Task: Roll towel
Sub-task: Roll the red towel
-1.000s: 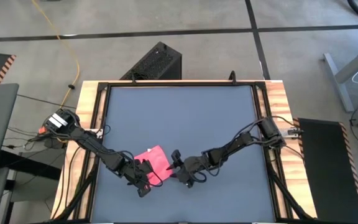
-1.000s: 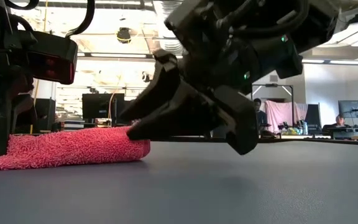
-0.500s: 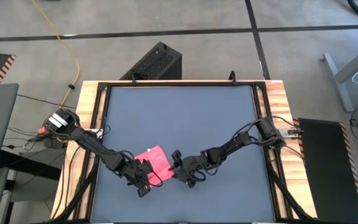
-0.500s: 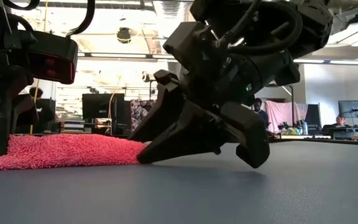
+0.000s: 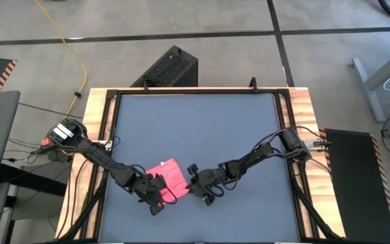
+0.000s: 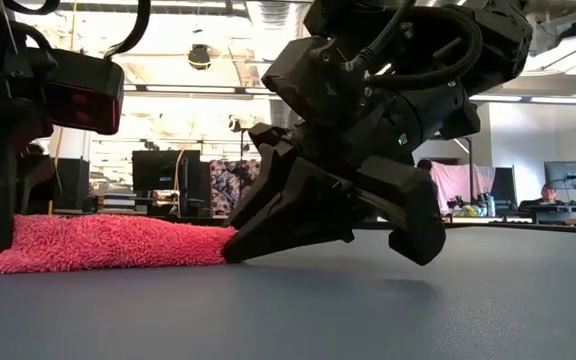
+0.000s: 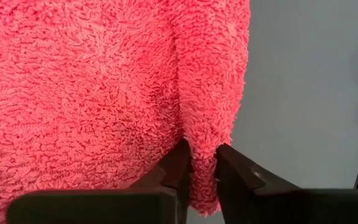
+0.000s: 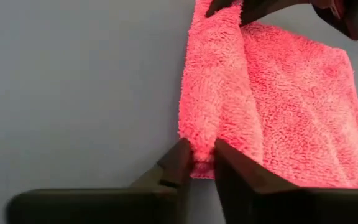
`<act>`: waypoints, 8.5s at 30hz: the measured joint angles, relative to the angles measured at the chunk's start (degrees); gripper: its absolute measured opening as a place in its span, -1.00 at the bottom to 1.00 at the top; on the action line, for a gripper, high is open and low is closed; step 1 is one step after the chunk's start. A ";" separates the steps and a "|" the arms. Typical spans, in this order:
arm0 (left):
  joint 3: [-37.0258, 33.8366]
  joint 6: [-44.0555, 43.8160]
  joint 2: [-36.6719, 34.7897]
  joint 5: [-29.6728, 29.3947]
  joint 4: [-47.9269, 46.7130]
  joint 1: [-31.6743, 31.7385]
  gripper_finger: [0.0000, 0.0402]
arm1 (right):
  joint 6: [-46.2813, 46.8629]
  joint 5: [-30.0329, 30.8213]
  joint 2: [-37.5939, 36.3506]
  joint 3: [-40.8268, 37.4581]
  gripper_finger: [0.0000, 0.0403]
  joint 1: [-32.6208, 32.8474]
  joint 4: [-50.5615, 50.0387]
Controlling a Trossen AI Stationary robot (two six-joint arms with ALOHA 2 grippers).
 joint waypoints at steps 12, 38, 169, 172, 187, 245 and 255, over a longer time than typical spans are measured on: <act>-0.09 3.69 -2.72 -1.76 -0.53 -0.38 -0.55 | 14.61 -9.70 -0.04 5.33 -0.90 -3.19 -8.82; -0.02 13.54 -7.67 -19.35 -8.78 -8.07 -0.54 | 46.30 -25.28 0.00 7.96 -0.87 -11.18 -14.63; -23.17 -14.41 -9.62 -6.26 32.39 -6.88 -1.00 | 56.24 -13.92 -5.15 8.20 -0.17 -12.69 -14.76; -23.17 -14.87 -9.62 -6.57 32.88 -6.88 -1.00 | 46.36 -13.79 -6.51 8.21 -0.17 -10.80 -14.17; -23.19 -17.59 -9.60 -8.36 35.15 -6.84 -1.00 | 3.31 5.25 -3.76 8.31 -0.17 1.86 -10.49; -22.72 10.43 -31.30 -14.93 19.46 -8.60 -0.58 | 34.32 -29.22 7.45 23.27 -0.81 -10.19 -34.08; -11.55 35.66 -16.89 -20.17 14.78 -8.96 -0.58 | 50.19 -32.72 7.50 23.23 -0.80 -11.76 -33.18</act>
